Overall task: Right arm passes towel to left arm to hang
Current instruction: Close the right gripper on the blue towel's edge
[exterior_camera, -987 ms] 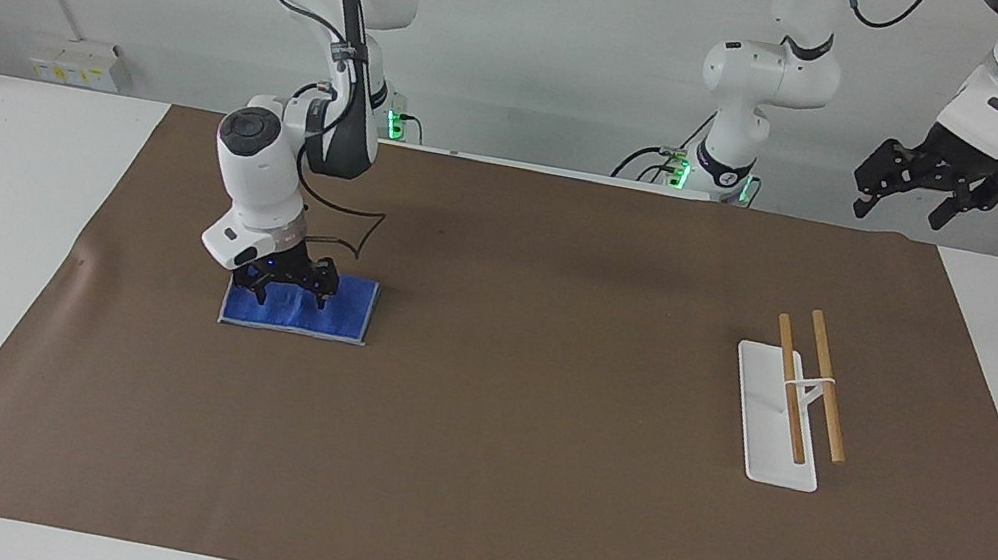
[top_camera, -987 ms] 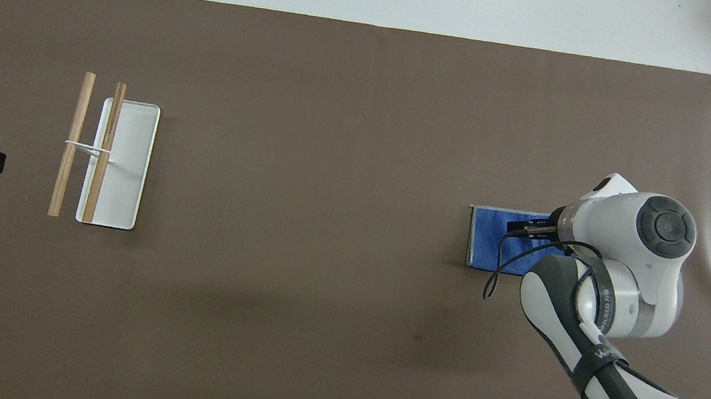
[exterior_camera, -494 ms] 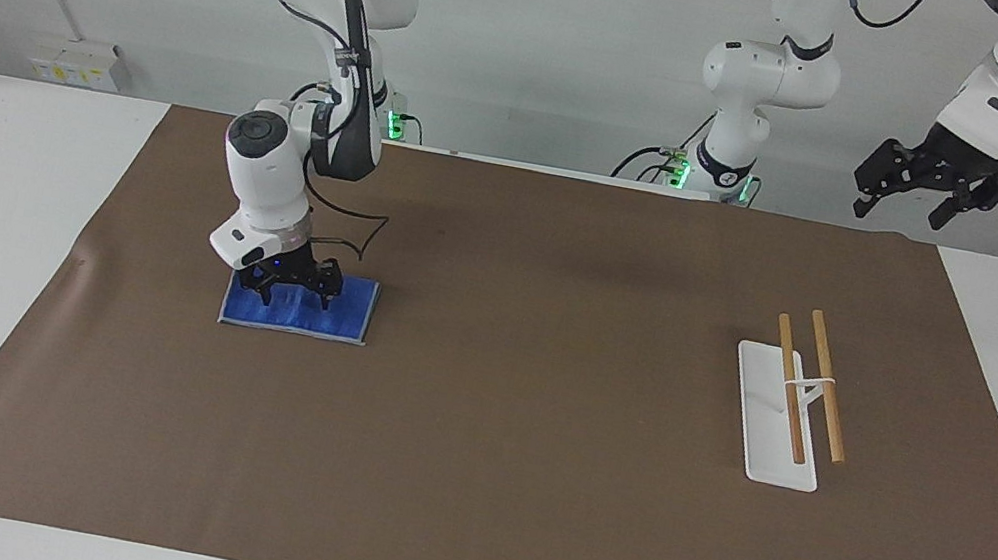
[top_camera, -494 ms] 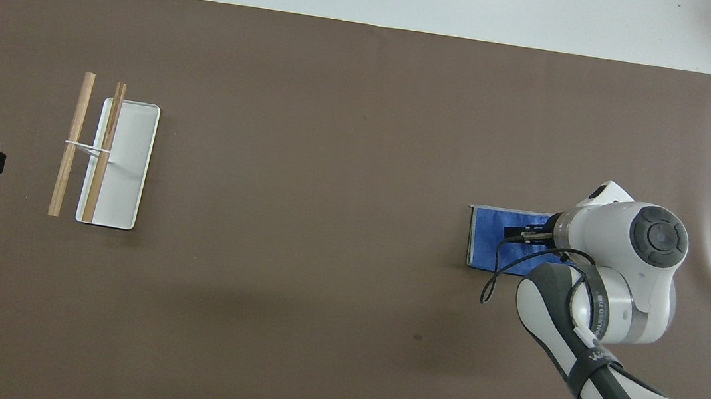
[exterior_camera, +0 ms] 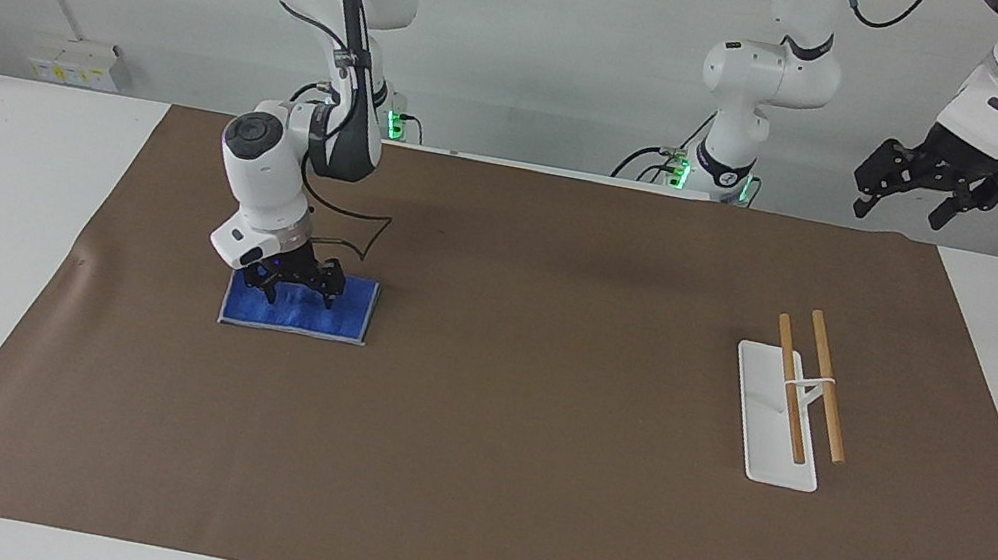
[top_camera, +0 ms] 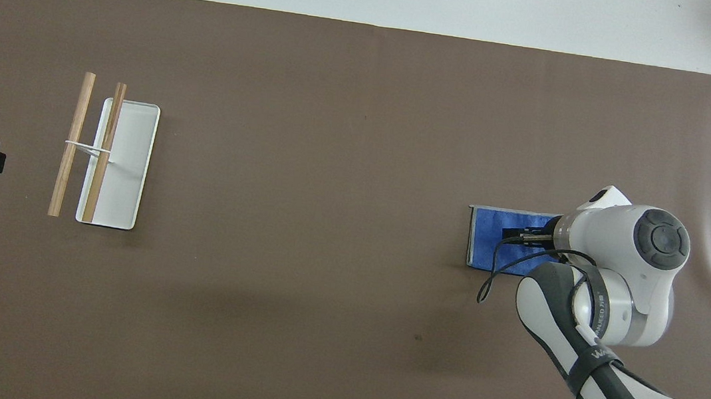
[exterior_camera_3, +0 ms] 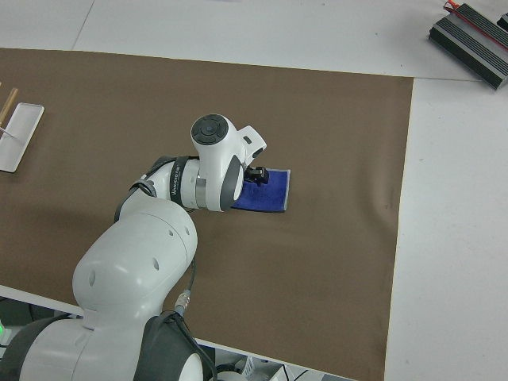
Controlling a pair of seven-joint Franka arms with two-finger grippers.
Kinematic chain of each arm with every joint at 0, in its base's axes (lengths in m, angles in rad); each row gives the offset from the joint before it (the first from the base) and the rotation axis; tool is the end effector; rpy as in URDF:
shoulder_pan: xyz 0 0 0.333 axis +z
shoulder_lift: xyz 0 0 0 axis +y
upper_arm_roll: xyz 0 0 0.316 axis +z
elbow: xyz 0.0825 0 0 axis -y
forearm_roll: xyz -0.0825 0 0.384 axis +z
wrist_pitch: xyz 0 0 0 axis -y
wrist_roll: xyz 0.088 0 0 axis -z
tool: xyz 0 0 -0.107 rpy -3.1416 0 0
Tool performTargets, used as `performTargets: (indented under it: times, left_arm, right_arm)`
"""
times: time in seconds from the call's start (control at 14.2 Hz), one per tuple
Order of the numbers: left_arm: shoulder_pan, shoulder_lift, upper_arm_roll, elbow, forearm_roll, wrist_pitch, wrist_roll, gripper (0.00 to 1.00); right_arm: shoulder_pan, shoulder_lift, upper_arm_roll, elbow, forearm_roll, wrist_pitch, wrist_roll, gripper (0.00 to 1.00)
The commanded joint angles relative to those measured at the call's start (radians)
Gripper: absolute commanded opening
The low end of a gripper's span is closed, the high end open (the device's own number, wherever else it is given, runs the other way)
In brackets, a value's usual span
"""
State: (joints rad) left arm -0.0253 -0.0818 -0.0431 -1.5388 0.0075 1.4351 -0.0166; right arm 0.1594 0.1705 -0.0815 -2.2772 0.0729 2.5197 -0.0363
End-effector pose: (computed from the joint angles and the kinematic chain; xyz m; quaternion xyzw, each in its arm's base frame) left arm 0.5130 -0.0354 0.6713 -0.9996 0.0253 0.0107 0.0059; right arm 0.5378 0.0413 0.2879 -0.9988 -0.0291 -0.0361 0.0162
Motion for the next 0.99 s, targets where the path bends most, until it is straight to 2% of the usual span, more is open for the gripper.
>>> performTargets:
  times: [0.0,0.28,0.35,0.49,0.56,0.71,0.85,0.92]
  left_arm:
    - [-0.010,-0.029,0.009,-0.030,-0.009,0.004,0.003,1.00]
    - [-0.002,-0.029,0.011,-0.030,-0.009,-0.005,-0.006,1.00]
    - [0.004,-0.029,0.012,-0.030,-0.009,-0.005,-0.006,1.00]
    - [0.007,-0.029,0.017,-0.030,-0.009,-0.005,-0.008,1.00]
    - [0.008,-0.029,0.017,-0.030,-0.009,-0.005,-0.008,1.00]
    - [0.007,-0.029,0.015,-0.030,-0.009,-0.005,-0.008,1.00]
    - [0.007,-0.029,0.017,-0.030,-0.009,-0.005,-0.008,1.00]
    - [0.008,-0.029,0.017,-0.030,-0.009,-0.005,-0.008,1.00]
  right_arm:
    - [-0.005,-0.013,0.003,-0.027,0.024,0.022,-0.020,1.00]
    - [-0.006,-0.014,0.003,-0.033,0.024,0.027,-0.039,1.00]
    - [-0.006,-0.014,0.003,-0.033,0.024,0.025,-0.037,0.96]
    - [-0.006,-0.014,0.003,-0.033,0.024,0.025,-0.034,0.70]
    - [-0.006,-0.014,0.003,-0.033,0.024,0.025,-0.036,0.64]
    - [-0.006,-0.014,0.003,-0.033,0.024,0.025,-0.037,0.41]
    - [-0.006,-0.016,0.003,-0.038,0.024,0.025,-0.025,0.05]
    - [-0.006,-0.016,0.003,-0.038,0.024,0.024,-0.013,0.00]
